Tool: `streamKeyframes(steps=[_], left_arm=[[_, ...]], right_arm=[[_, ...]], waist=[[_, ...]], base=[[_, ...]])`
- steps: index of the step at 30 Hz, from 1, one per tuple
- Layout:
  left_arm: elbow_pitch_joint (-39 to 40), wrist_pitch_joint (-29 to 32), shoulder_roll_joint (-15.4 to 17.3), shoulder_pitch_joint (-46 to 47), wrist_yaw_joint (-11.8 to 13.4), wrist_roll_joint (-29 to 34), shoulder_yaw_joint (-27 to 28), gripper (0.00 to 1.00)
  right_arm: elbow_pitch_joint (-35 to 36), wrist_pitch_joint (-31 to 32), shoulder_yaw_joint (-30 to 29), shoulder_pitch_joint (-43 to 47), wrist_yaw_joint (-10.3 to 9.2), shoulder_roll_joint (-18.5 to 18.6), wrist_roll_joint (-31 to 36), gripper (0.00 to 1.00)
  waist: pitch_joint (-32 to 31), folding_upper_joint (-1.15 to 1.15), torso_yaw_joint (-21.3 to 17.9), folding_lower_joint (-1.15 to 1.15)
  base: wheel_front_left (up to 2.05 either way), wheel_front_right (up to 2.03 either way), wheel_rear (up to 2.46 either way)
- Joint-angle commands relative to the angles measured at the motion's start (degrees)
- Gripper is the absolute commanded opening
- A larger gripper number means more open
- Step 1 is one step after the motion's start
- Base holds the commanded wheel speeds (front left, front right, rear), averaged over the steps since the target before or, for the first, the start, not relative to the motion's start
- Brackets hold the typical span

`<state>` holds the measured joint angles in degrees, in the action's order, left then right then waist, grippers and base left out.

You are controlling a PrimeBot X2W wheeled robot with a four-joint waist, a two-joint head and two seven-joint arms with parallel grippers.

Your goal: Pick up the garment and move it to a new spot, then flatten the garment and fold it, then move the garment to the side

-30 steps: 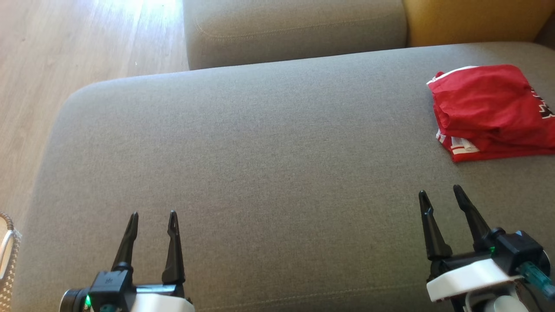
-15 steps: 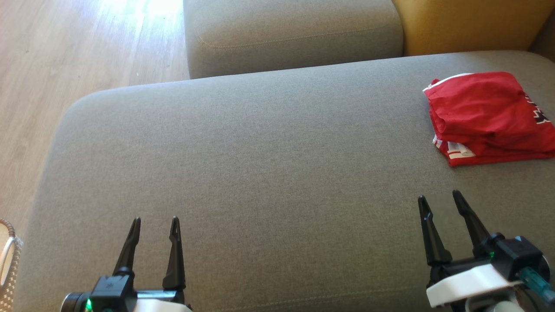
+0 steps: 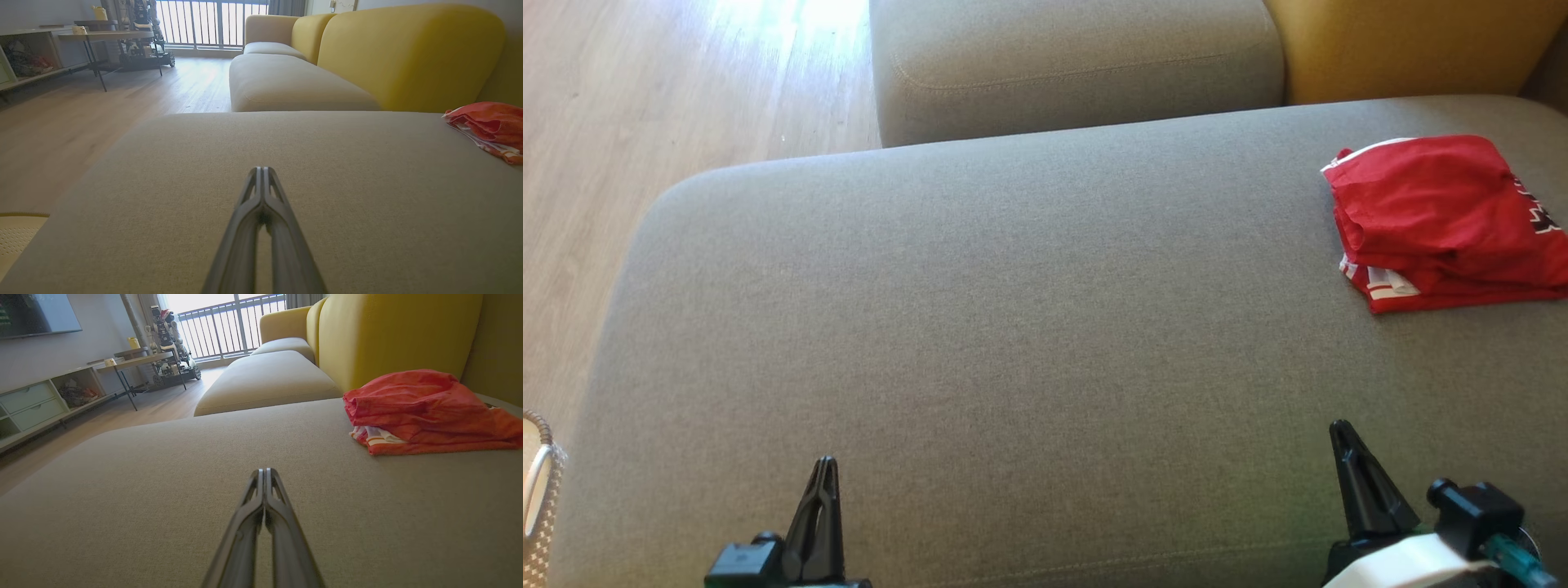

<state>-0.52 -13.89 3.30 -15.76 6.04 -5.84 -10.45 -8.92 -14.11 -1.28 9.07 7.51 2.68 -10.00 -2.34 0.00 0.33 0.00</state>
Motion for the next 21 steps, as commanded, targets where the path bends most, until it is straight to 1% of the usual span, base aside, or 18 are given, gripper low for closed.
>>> streamKeyframes(steps=[1, 21], left_arm=[[1.8, 0.3, 0.2, 1.7, -0.2, -2.2, 0.4, 0.0], [-1.3, 2.8, 0.9, 5.3, -2.7, -17.2, 2.0, 0.0]], right_arm=[[1.9, 0.3, 0.1, -2.0, 0.0, 0.2, -2.3, 0.0], [0.7, 2.9, 0.2, -4.3, 0.0, 1.0, -16.5, 0.0]], waist=[[0.0, 0.0, 0.0, 0.0], [0.4, 0.0, -0.1, 0.0]], base=[[0.0, 0.0, 0.0], [0.0, 0.0, 0.0]])
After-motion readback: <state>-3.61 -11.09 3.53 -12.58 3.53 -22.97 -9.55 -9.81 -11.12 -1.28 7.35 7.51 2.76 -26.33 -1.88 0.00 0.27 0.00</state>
